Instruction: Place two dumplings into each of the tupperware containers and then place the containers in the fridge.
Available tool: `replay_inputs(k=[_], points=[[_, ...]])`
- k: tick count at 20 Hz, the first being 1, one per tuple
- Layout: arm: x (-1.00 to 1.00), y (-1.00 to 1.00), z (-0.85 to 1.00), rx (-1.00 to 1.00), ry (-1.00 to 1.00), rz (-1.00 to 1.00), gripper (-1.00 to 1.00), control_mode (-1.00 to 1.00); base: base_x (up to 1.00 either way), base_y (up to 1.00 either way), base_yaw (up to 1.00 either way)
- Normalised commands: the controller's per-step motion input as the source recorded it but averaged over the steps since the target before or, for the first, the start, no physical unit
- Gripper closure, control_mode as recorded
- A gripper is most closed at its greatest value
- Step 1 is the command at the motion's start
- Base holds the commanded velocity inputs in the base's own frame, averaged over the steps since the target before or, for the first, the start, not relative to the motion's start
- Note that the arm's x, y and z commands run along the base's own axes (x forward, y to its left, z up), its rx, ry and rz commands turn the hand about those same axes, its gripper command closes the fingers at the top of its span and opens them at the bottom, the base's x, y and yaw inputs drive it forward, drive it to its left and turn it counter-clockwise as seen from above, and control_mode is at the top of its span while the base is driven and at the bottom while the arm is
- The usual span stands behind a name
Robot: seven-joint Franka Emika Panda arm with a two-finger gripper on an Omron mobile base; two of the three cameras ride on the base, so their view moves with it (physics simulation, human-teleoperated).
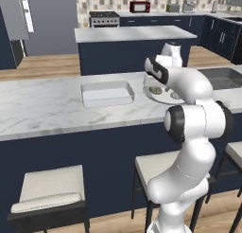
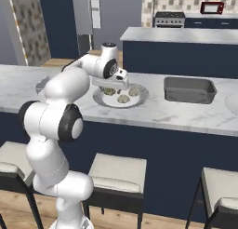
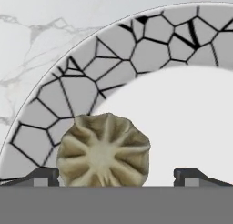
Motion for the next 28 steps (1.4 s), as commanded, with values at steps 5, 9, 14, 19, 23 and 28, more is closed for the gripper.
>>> replay_inputs(k=[5,9,14,19,23,28], points=[[0.00,0.00,-0.24,0.00,0.04,0.00,-1.00,-1.00,0.00,0.00,0.00],[0.00,0.00,-0.20,0.00,0.05,0.00,1.00,-1.00,0.00,0.00,0.00],[0.00,0.00,-0.04,0.00,0.03,0.00,1.00,-1.00,0.00,0.00,0.00],[-0.08,0.68,0.68,0.00,0.11,0.03,1.00,-1.00,0.00,0.00,0.00],[-0.02,1.00,0.44,0.00,0.15,0.07,1.00,-1.00,0.00,0.00,0.00],[0.08,1.00,0.08,0.00,0.15,0.05,1.00,-1.00,0.00,0.00,0.00]])
